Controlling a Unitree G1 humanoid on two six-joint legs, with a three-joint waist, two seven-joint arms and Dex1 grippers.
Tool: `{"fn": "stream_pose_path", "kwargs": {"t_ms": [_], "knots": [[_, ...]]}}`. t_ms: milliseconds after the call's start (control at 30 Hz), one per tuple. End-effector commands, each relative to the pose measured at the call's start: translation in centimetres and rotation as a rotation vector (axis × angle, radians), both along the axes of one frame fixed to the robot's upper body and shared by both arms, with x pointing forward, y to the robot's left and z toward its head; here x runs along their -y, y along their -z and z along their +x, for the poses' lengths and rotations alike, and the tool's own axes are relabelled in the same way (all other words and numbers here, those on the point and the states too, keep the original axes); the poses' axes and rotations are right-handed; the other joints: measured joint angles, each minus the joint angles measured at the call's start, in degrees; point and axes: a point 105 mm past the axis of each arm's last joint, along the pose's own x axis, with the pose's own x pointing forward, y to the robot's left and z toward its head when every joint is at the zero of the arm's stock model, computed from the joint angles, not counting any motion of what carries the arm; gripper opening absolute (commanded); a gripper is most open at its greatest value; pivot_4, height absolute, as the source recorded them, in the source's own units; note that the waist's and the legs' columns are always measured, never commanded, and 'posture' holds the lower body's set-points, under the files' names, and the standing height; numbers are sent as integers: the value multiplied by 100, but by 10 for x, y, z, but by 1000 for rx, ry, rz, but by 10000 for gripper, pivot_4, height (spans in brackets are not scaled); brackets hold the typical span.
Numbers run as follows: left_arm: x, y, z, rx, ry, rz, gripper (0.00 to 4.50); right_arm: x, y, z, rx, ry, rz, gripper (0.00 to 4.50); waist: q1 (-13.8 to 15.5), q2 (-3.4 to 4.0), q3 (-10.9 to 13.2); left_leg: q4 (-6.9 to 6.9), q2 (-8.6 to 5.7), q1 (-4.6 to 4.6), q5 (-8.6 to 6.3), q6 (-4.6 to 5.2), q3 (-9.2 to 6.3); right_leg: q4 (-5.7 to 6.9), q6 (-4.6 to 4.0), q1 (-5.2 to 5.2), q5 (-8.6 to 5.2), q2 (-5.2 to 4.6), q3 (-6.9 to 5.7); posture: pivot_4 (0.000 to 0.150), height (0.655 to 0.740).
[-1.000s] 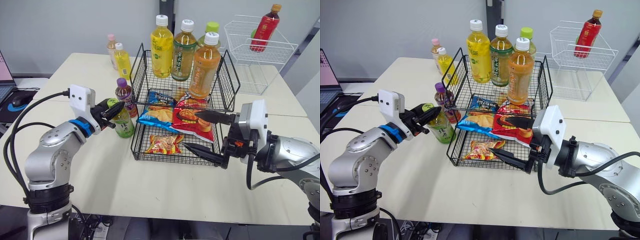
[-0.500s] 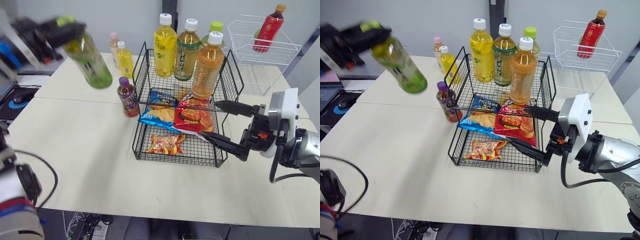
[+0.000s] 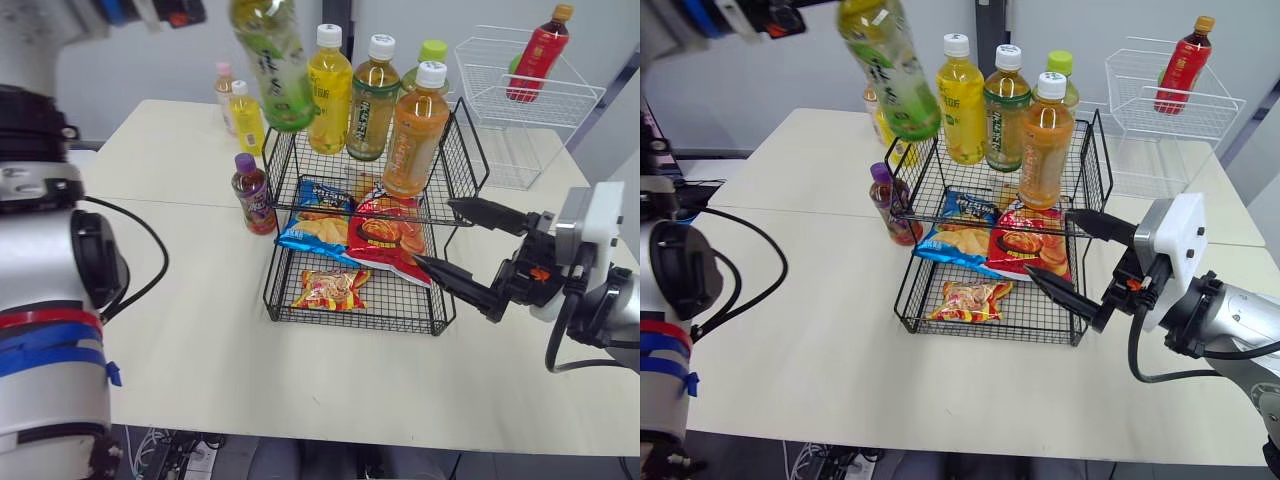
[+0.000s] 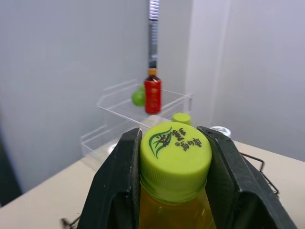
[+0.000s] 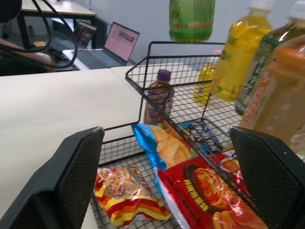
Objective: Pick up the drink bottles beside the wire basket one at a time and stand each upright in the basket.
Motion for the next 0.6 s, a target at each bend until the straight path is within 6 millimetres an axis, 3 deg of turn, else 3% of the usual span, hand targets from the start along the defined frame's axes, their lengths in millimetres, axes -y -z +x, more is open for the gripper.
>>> {"fn": "stream_pose_path", "kwargs": {"t_ms": [33,300,600], "knots": [[25,-16,-13,94,110,36,13912,5,-13,-7,92,46,24,45000,-4,0,0,0,0,-1,0,0,0,0,0,0,0,0,0,1500,7400],[73,15,4,35,221,97,13912,7,-12,-10,102,86,22,45000,-14,7,5,-1,1,0,1,-2,3,0,0,-3,0,3,5,1500,7400],[93,39,24,24,201,154,13912,5,-14,-8,103,101,19,45000,-6,11,6,-2,1,-1,2,-3,4,0,0,-5,0,6,7,1500,7400]]}}
